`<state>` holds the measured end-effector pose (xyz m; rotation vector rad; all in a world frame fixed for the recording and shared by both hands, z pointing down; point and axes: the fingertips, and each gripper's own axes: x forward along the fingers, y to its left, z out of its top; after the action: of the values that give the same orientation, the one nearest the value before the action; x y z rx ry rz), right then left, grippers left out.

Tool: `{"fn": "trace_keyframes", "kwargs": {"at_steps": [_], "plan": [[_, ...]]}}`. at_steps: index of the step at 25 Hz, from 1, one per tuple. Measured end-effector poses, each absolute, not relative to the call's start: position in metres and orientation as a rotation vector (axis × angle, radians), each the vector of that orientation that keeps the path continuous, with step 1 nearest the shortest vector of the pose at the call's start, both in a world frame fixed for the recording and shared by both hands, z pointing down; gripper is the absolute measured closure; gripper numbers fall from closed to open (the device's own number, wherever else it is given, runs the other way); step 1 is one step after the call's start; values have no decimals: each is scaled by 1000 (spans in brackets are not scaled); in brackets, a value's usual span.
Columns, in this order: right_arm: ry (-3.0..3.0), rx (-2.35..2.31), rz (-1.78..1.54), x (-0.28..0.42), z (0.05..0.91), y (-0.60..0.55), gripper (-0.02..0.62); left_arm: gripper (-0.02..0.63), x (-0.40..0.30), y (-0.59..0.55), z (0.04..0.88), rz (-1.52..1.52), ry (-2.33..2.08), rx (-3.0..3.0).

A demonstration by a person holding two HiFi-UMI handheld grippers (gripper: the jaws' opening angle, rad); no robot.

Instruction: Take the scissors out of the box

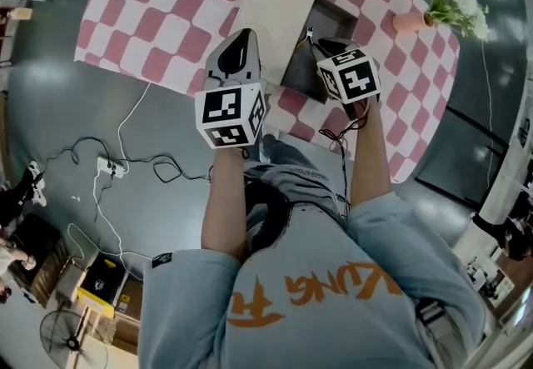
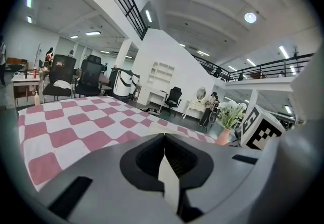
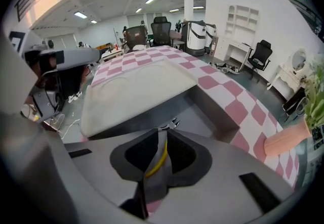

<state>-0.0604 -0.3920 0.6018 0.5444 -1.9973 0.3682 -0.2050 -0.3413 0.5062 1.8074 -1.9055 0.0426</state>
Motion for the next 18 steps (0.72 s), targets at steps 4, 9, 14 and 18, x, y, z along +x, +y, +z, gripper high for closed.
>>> {"fn": "trace_keyframes", "kwargs": {"at_steps": [4,9,14,18], "plan": [[-1921,477,375,-62,615,-385,541,586,-206,-346,507,7,-1886,1826],[-1870,450,346,-62,622,-387,537,586,-205,-353,510,2,-1874,1827],[-1798,450,320,-63,627,-392,535,586,-211,-357,512,15,-1876,1826],[-1742,452,305,-63,635,-395,535,586,-218,-359,513,10,-1881,1819]]}}
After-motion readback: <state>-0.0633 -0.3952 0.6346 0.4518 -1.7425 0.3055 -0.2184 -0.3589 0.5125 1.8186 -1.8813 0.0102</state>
